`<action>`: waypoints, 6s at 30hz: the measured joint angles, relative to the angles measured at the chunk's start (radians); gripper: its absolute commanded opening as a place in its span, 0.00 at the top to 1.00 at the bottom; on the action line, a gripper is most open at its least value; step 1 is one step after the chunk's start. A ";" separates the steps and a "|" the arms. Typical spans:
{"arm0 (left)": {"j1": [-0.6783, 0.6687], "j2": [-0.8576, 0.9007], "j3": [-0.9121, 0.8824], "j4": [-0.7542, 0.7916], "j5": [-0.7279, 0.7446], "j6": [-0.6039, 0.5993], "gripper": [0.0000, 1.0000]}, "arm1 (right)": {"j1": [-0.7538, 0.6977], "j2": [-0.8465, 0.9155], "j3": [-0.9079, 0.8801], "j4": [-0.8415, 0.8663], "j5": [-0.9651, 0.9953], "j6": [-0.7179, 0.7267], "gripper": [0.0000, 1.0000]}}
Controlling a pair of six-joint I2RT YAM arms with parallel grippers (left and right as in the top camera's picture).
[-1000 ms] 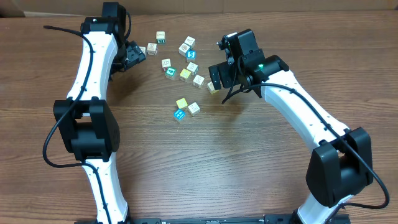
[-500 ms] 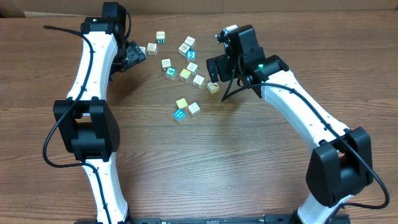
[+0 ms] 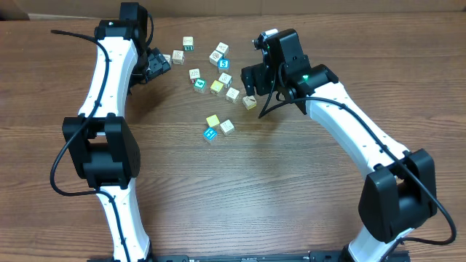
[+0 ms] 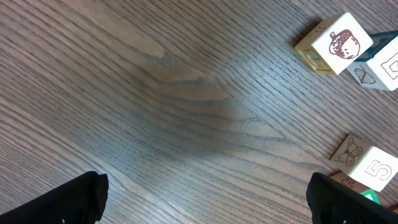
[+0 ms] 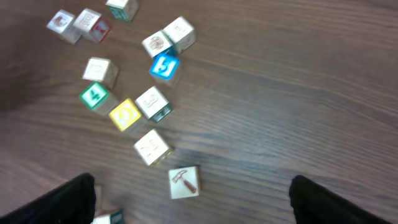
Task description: Form a circle
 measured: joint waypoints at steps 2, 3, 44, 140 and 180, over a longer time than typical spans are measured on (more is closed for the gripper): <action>0.000 0.000 0.000 0.000 0.000 0.000 0.00 | 0.000 -0.016 0.015 -0.044 -0.018 0.016 0.38; 0.000 0.000 0.000 0.000 0.000 0.000 0.00 | 0.000 -0.020 0.033 -0.072 -0.023 0.028 0.46; 0.000 0.000 0.000 0.000 0.000 0.000 0.00 | 0.000 0.475 0.613 -0.173 -0.016 -0.023 0.23; 0.000 0.000 0.000 0.000 0.000 0.000 0.01 | -0.054 0.643 0.602 -0.302 0.075 -0.002 0.40; 0.000 0.000 0.000 0.000 0.000 0.000 0.01 | -0.054 0.642 0.602 -0.226 0.076 -0.053 0.71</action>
